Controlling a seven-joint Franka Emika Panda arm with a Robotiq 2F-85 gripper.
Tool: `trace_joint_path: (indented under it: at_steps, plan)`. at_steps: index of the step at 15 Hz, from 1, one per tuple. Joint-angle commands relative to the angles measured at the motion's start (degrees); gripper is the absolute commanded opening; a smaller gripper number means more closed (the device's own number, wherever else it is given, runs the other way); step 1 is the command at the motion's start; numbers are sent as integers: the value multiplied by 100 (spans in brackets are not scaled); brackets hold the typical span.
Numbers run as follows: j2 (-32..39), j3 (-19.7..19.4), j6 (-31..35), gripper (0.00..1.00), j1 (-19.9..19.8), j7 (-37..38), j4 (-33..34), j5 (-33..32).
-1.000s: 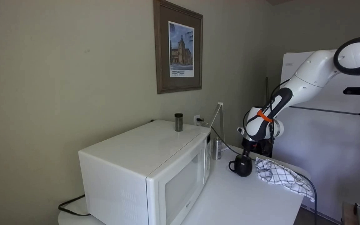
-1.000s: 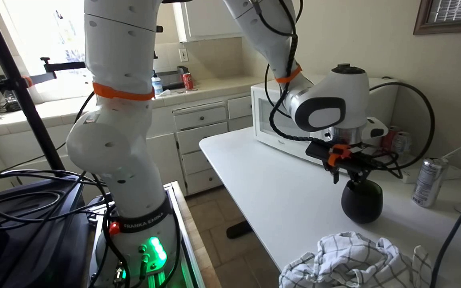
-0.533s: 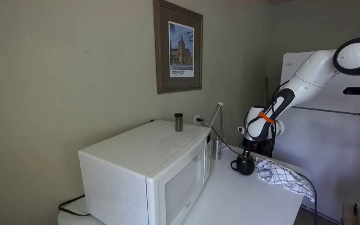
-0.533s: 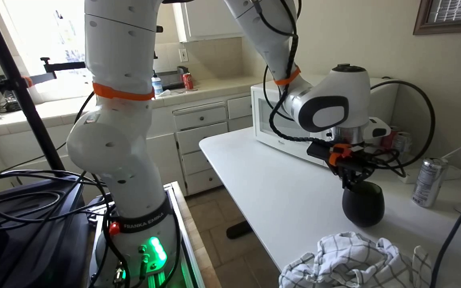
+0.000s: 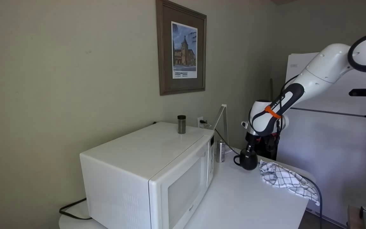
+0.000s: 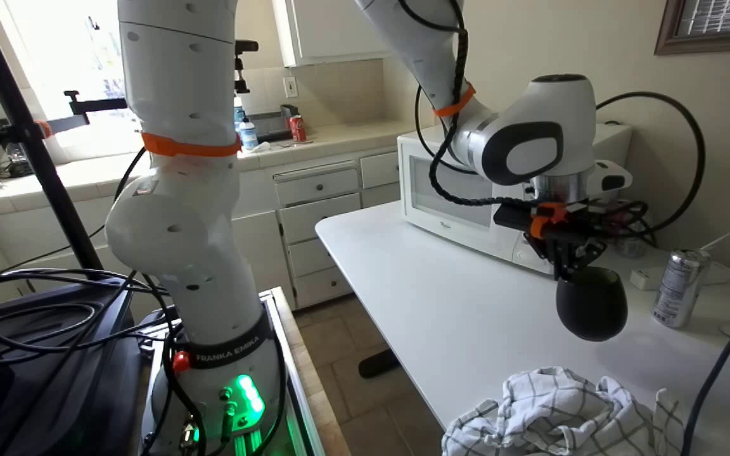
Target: Put the mug on top of the microwave
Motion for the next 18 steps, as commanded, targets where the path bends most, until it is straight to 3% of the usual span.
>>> trace_joint_path:
  at_steps: [1, 8, 13, 15, 16, 18]
  plan:
    - [-925, -111, -1076, 2, 85, 76, 171, -152]
    - [-2113, -183, -3378, 2, 517, 8, 1295, -220]
    - [-2233, -29, -5039, 2, 1156, -286, 2769, 12]
    - [-2072, 31, -5673, 2, 1441, -543, 3489, 396]
    - [-2273, -40, -5122, 9, 1308, -242, 2791, 93]
    - [-2221, 48, -5491, 9, 1482, -306, 3216, 281]
